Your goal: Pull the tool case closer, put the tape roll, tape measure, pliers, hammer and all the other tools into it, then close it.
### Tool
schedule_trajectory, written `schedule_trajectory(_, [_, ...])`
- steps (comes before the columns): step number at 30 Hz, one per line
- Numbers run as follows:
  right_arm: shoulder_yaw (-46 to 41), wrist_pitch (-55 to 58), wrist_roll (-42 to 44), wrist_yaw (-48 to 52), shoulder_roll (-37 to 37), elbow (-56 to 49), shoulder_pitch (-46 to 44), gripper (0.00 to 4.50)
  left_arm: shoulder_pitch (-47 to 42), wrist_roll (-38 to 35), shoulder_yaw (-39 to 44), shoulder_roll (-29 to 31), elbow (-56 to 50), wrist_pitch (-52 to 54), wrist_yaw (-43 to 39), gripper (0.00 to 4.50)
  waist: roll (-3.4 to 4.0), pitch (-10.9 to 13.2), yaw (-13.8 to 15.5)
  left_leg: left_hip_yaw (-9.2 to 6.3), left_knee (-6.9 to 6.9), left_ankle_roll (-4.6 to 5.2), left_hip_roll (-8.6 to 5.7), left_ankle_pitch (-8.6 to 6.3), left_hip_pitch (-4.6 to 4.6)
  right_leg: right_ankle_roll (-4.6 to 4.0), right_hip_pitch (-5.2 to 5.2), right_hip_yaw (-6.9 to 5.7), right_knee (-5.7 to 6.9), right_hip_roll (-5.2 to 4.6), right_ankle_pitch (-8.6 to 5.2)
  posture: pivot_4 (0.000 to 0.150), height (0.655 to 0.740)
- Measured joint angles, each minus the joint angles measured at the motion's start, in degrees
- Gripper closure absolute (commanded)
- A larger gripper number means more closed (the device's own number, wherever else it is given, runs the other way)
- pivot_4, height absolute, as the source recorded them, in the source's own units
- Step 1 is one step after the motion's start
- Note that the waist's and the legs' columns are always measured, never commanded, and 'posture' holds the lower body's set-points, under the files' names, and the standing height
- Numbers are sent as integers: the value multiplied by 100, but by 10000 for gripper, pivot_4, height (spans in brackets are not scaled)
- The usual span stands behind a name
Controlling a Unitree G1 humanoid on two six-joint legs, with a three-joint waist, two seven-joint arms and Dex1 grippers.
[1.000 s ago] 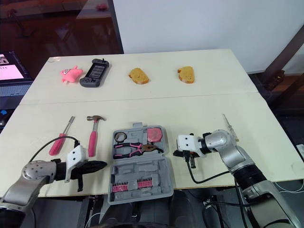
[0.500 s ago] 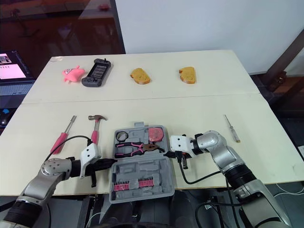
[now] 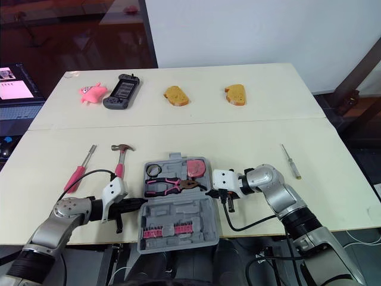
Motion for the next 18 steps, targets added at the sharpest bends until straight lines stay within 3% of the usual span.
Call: schedule_trajectory(18, [-39, 492, -75, -413, 197, 147, -285, 45000, -495, 23, 120, -187, 62, 299, 440, 44368, 0, 0, -15, 1, -1, -1, -1, 0, -1, 2, -3, -1, 1, 1, 1, 1500, 7400])
